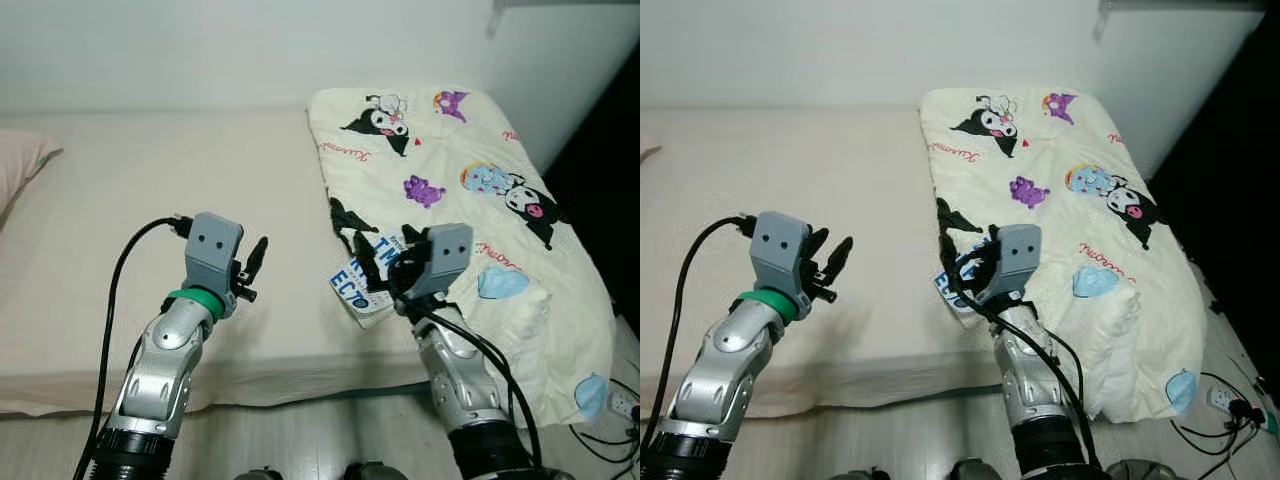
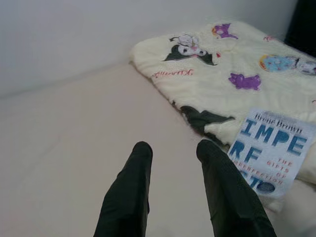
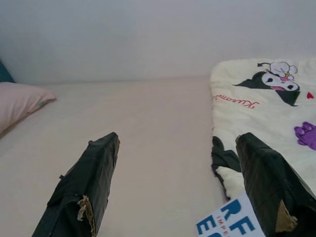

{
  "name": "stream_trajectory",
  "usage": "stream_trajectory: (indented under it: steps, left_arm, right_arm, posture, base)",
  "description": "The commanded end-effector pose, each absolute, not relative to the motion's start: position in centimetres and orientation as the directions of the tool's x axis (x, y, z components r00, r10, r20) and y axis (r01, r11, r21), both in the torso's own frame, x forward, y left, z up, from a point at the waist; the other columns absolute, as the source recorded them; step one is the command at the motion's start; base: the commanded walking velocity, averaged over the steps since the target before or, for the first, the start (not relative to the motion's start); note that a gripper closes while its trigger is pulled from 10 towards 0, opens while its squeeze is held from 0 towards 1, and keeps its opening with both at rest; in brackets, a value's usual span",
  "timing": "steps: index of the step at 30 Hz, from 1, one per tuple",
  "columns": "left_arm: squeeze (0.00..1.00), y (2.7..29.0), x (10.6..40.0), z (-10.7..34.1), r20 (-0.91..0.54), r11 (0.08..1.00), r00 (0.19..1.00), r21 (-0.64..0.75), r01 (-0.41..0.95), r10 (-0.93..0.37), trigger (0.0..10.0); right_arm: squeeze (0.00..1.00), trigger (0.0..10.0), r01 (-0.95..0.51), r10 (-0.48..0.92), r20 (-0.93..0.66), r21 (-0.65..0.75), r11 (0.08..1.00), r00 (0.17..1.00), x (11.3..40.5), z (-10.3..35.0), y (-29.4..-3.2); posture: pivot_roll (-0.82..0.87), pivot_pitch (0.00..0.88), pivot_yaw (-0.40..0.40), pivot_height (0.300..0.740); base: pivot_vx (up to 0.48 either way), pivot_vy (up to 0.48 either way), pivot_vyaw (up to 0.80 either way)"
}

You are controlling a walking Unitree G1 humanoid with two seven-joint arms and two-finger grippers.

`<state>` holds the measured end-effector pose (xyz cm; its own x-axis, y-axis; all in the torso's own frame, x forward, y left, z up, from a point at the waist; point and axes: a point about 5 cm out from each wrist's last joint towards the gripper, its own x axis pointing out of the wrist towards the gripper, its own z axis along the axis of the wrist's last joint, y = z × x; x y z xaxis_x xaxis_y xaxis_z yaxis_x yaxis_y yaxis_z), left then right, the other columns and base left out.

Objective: Clean up the room

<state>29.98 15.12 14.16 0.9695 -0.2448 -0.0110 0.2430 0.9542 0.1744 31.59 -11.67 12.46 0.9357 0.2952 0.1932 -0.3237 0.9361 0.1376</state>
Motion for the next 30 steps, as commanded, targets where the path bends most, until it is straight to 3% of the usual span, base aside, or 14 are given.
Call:
stream_trajectory:
  steps: [1,30]
  left_arm:
    - [0.00,15.0,29.1,12.5,-0.068,0.947,0.964,0.184,0.265,-0.257,10.0]
    - [0.00,13.7,28.5,13.7,-0.043,0.940,0.959,0.188,0.283,-0.280,10.0]
  right_arm:
    - [0.00,10.0,-0.304,0.280,0.141,0.198,0.932,0.950,31.3,11.1,-11.6]
    - [0.00,10.0,-0.295,0.271,0.126,0.249,0.923,0.954,32.9,11.4,-11.7]
  posture:
    - [0.02,0.046,0.069,0.740]
    - [0.05,0.158,0.055,0.621]
  base:
    - [0.000,0.000,0.00]
    - [0.000,0.000,0.00]
